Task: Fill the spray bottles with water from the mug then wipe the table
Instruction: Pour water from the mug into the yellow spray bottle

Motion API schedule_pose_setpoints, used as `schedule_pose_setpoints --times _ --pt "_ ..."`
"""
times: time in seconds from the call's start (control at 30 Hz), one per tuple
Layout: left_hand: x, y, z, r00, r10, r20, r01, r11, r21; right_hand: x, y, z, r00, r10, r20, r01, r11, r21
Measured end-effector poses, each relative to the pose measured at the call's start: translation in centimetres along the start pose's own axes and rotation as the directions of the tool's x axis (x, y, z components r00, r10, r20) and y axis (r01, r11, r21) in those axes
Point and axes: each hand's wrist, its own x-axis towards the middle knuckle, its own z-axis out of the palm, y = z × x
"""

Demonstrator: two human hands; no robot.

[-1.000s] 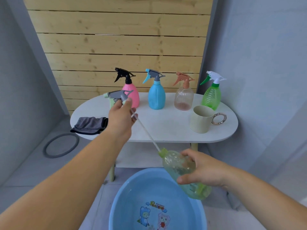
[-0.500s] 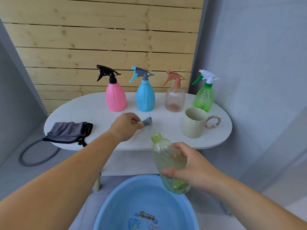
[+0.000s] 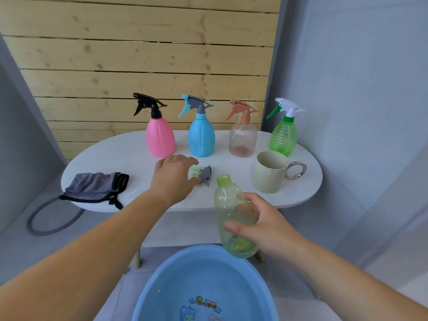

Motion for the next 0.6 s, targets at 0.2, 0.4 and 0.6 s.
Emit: schedule_pose_setpoints --times 0.2,0.4,0.6 --pt "-2.5 0.3 -0.9 0.997 -0.079 0.003 0.076 0.949 -0.305 -1.0 -0.5 0.0 1.0 -0.023 -0.015 0.024 0.998 0.057" --pt "-7.8 4.0 -3.6 0.926 0.106 0.363 0.332 0.233 -0.914 -1.4 -1.4 0.1 0.998 -0.058 -0.038 0.062 0.994 0.094" --pt "-11.1 5.7 -4.7 0.93 0.081 0.359 0.338 0.196 -0.921 -1.9 -2.2 0.0 0.98 -0.107 0.168 0.081 0.984 0.157"
